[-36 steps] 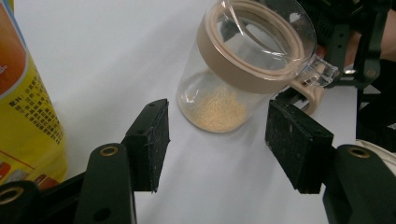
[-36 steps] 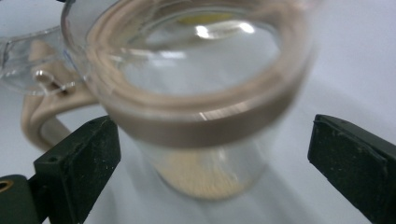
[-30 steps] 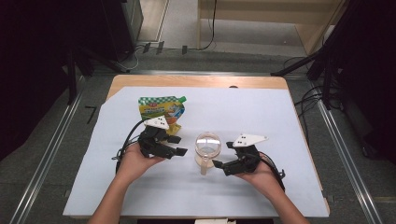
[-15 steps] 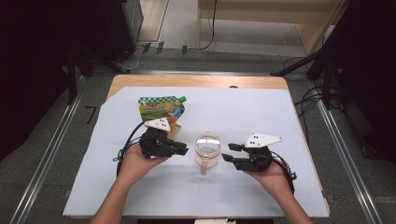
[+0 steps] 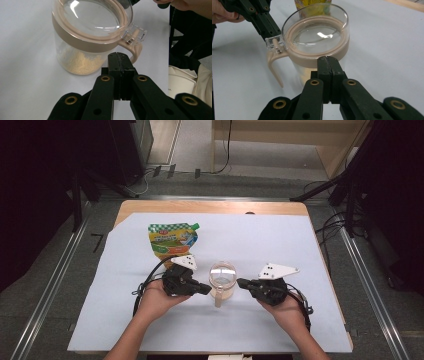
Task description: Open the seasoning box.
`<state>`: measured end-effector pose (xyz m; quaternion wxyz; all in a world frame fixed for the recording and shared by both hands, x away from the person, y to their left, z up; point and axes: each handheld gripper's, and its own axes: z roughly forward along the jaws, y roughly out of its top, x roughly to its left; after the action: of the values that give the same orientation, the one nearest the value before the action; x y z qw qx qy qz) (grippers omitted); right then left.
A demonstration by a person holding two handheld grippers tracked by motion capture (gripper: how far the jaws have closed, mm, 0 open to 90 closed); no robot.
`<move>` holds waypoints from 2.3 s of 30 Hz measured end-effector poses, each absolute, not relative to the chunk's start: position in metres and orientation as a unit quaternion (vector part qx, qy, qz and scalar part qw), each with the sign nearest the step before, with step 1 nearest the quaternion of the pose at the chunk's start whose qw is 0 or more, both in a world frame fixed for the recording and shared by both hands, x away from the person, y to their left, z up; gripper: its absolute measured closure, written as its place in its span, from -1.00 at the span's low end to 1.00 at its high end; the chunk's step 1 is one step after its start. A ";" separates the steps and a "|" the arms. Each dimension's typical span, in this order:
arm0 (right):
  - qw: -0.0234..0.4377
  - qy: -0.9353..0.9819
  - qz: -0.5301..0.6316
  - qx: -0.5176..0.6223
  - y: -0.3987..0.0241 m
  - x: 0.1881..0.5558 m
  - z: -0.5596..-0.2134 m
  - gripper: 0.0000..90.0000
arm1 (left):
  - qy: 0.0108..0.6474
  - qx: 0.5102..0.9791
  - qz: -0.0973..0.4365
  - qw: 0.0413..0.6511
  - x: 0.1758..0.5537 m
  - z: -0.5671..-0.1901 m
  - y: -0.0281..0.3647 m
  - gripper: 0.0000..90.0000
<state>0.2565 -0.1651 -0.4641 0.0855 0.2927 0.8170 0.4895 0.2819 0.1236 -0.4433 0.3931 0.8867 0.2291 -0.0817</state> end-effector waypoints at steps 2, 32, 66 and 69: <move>0.084 0.818 0.489 0.292 -0.165 0.257 -0.465 1.00 | 0.227 0.888 -0.084 0.392 0.282 -0.445 0.121 1.00; 0.086 0.814 0.470 0.331 -0.171 0.266 -0.473 1.00 | 0.217 0.881 -0.083 0.411 0.272 -0.457 0.083 1.00; 0.049 0.834 0.459 0.303 -0.169 0.217 -0.466 1.00 | 0.223 0.870 -0.101 0.427 0.283 -0.431 0.130 0.16; 0.044 0.837 0.459 0.295 -0.164 0.215 -0.467 1.00 | 0.231 0.867 -0.093 0.432 0.284 -0.430 0.135 0.09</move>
<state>0.2152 -0.1641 -0.4668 0.0442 0.2953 0.8369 0.4587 0.2845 0.1353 -0.4302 0.4317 0.8669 0.2313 -0.0926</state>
